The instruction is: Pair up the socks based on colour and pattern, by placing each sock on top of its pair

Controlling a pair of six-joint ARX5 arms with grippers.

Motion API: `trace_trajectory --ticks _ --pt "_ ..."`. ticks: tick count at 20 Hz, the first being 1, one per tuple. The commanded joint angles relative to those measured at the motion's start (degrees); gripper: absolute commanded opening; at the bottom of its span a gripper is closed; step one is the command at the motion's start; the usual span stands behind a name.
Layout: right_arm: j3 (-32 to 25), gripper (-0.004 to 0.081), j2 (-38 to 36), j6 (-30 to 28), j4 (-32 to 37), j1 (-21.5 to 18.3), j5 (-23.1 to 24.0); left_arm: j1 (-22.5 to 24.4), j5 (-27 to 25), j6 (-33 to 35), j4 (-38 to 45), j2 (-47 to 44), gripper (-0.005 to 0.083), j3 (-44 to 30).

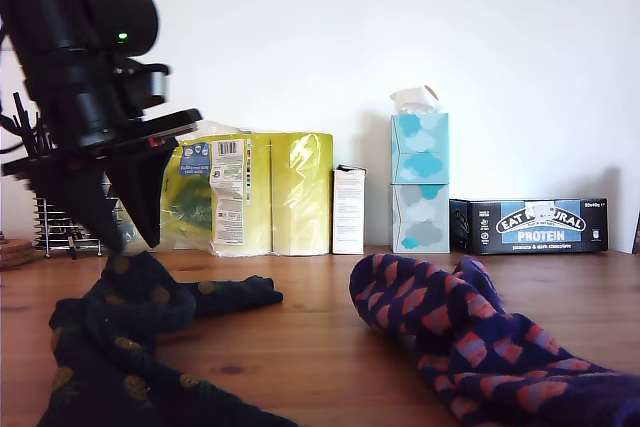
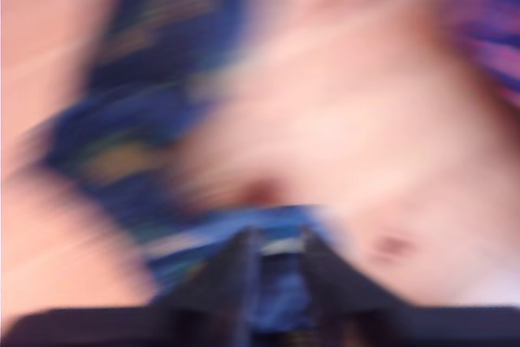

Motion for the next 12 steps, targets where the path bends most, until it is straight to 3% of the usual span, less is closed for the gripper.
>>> trace_trajectory --ticks 1,9,11,12 --pt "-0.8 -0.0012 -0.5 -0.4 0.4 -0.1 -0.2 -0.4 -0.9 -1.0 0.3 0.2 0.0790 -1.0" --pt "-0.8 -0.0012 -0.5 -0.4 1.4 -0.1 -0.2 -0.3 -5.8 -1.9 3.1 6.4 0.0787 -1.0" --pt "-0.8 -0.0012 -0.5 -0.4 1.7 -0.1 -0.2 -0.3 -5.7 -1.8 3.8 7.1 0.0745 -1.0" --pt "-0.8 -0.0012 -0.5 -0.4 1.9 -0.1 -0.2 -0.3 -5.3 -1.8 4.8 7.1 0.0667 -1.0"
